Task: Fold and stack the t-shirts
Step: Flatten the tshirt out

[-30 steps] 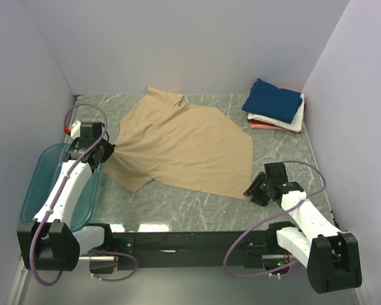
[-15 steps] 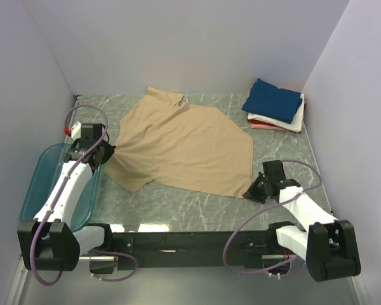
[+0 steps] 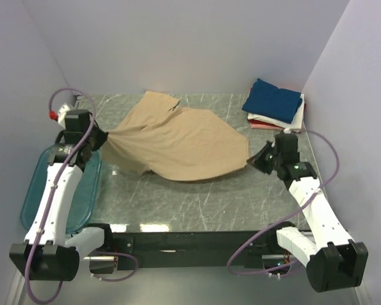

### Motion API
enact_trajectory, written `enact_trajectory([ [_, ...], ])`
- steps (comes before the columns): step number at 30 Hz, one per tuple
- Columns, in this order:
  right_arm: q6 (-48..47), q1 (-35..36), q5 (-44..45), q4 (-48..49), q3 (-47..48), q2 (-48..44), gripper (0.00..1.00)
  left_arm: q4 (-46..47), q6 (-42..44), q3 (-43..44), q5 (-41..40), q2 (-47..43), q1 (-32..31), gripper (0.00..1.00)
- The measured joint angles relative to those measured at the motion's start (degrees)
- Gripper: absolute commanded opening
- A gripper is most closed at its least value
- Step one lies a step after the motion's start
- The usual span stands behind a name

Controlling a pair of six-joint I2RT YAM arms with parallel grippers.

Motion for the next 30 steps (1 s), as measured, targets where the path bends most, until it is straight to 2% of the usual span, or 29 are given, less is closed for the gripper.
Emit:
enact_trajectory([
  [6,-0.76,-2.64,0.11,-2.91,13.57,-0.83,0.00,-4.57,1.33,14.64,0.55,-3.41,0.00,0.00],
  [12,-1.05,-7.65,-0.98,-7.02,22.64,-4.76,0.00,-10.10,1.49,29.22,1.46,-6.29,0.00,0.00],
  [19,-0.92,-10.34,-3.48,-11.02,32.41,-10.08,0.00,-15.28,1.36,40.68,2.29,-9.09,0.00,0.00],
  [24,0.07,-10.43,-4.96,-11.02,38.77,-10.12,0.00,-15.74,1.25,45.29,2.25,-8.59,0.00,0.00],
  [30,1.84,-10.49,-5.90,-4.94,39.26,-4.15,0.00,-10.95,1.25,44.30,1.97,-3.34,0.00,0.00],
])
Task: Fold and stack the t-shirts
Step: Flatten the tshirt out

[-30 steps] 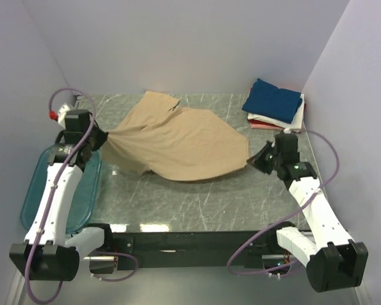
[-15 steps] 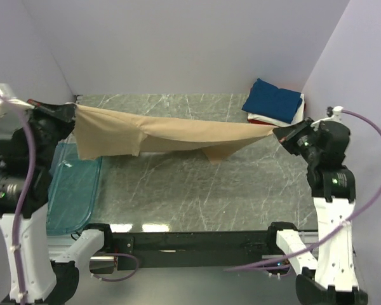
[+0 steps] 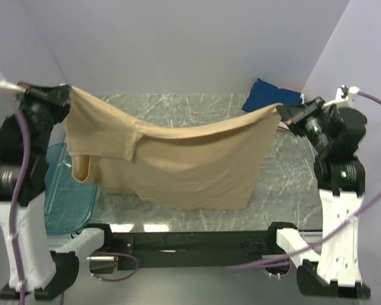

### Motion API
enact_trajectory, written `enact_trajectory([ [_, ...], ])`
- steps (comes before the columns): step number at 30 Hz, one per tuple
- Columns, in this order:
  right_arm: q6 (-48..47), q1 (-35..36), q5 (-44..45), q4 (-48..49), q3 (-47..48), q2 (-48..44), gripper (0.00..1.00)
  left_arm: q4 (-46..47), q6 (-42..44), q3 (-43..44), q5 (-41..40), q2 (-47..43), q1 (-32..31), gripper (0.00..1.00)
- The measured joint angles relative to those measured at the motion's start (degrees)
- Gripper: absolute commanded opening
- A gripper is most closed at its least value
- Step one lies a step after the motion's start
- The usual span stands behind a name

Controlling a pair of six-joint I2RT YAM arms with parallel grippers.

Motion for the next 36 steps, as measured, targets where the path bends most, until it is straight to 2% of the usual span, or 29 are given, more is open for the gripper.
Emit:
enact_trajectory([
  [4,1.16,-0.11,-0.92,6.99,0.28,8.09,0.00,5.90,0.31,-0.28,-0.26,7.96,0.07,0.00],
  [7,2.47,-0.20,-1.84,11.80,2.97,17.22,0.00,10.56,0.85,2.14,-0.13,17.35,0.87,0.00],
  [11,4.33,-0.24,-3.78,16.17,10.51,30.27,0.00,13.40,1.22,13.73,3.41,33.18,4.48,0.00],
  [13,4.79,-0.20,-4.98,16.76,19.15,37.86,0.00,14.12,0.92,22.60,5.99,41.38,6.69,0.00],
  [15,5.09,-0.20,-5.84,16.15,29.44,44.89,0.00,16.61,-0.09,27.98,8.68,46.47,8.48,0.00],
  [18,5.35,-0.20,-6.47,16.59,42.21,52.15,0.00,20.55,-2.05,28.37,12.31,48.06,10.58,0.00],
  [21,5.70,-0.22,-7.32,17.55,44.30,52.96,0.00,24.37,-3.21,26.51,15.28,47.28,11.78,0.00],
  [23,5.79,-0.22,-7.96,20.59,40.92,51.89,0.00,26.88,-3.28,22.18,16.52,45.24,12.02,0.00],
  [26,5.99,-0.37,-8.87,23.87,29.92,48.89,0.00,29.90,-3.41,9.90,17.70,39.47,12.09,0.00],
  [32,5.92,-1.01,-10.12,27.54,3.82,47.54,0.00,36.02,-4.83,-24.11,19.65,25.86,12.04,0.00],
  [36,5.75,-2.23,-10.62,28.94,-13.73,47.34,0.00,34.62,-5.38,-40.54,19.67,21.49,12.04,0.00],
])
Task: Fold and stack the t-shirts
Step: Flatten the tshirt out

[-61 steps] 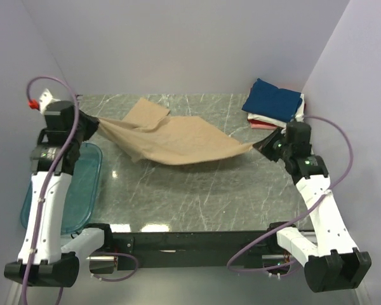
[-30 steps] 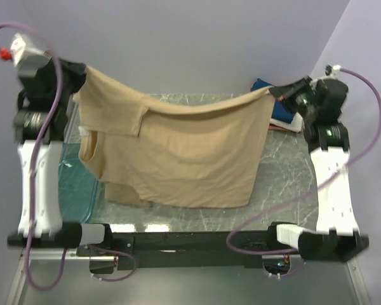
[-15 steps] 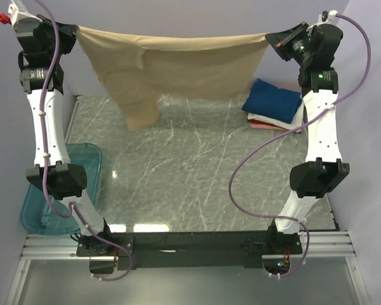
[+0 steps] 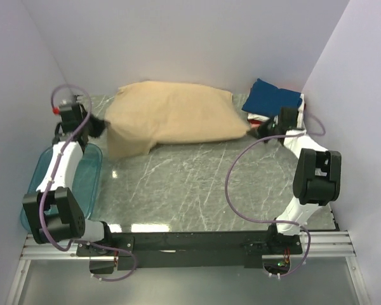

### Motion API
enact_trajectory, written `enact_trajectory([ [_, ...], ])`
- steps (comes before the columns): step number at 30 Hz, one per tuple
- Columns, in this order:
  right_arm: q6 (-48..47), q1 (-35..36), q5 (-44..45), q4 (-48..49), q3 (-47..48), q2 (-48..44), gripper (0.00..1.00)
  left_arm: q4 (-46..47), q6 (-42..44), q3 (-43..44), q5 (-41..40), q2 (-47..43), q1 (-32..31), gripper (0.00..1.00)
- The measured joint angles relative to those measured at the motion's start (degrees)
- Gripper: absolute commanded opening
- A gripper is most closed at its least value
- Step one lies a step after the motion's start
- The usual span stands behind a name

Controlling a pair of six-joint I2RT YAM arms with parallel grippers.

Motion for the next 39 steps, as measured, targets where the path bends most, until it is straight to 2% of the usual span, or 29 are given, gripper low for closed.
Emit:
enact_trajectory([
  [6,-1.77,-2.45,-0.35,-0.15,-14.97,-0.98,0.00,-4.48,0.00,-15.41,-1.62,-6.62,-0.02,0.00],
  [12,-4.33,-5.44,1.73,-1.18,-23.63,-7.30,0.00,-9.51,0.00,-22.12,-4.76,-15.02,-0.52,0.00],
  [25,-7.63,-7.17,9.20,-8.07,-32.83,-24.96,0.00,-18.84,-1.14,-30.29,-9.51,-27.06,-1.86,0.00],
  [39,-10.21,-11.28,11.43,-16.63,-36.50,-38.60,0.00,-27.36,-7.67,-31.63,-13.94,-36.13,-6.29,0.00],
])
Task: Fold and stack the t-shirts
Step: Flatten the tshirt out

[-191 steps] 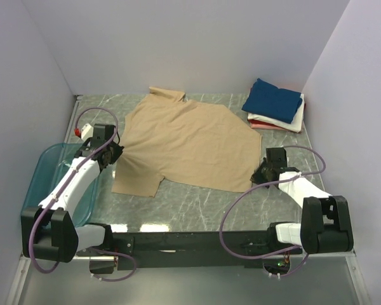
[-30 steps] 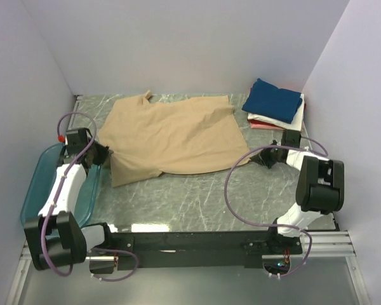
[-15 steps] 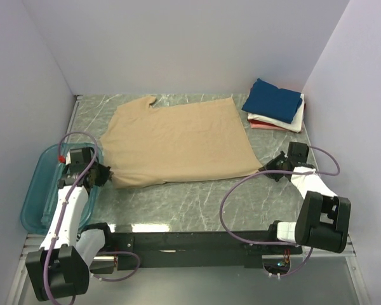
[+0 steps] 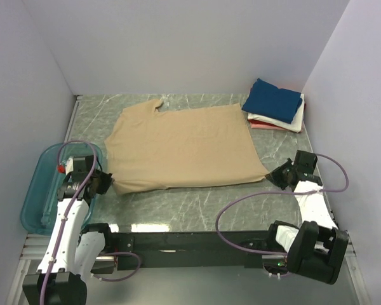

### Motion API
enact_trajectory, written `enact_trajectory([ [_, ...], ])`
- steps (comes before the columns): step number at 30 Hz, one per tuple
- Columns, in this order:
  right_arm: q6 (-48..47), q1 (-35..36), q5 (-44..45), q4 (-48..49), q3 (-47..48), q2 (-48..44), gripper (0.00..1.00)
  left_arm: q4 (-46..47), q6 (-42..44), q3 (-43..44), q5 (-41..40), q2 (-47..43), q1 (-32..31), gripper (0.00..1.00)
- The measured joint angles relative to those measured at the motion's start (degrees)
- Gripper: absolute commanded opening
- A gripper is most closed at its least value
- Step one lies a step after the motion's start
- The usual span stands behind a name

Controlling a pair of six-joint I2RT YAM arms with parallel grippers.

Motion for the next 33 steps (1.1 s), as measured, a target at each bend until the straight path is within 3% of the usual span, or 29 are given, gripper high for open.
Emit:
enact_trajectory([
  [18,-1.62,-1.99,-0.20,-7.65,-2.60,-8.17,0.00,-10.25,-4.96,0.98,-2.25,-6.14,-0.20,0.00],
  [33,0.42,-2.05,-4.39,-0.07,3.02,6.78,0.00,0.46,-2.71,5.33,-1.79,15.56,-0.20,0.00],
])
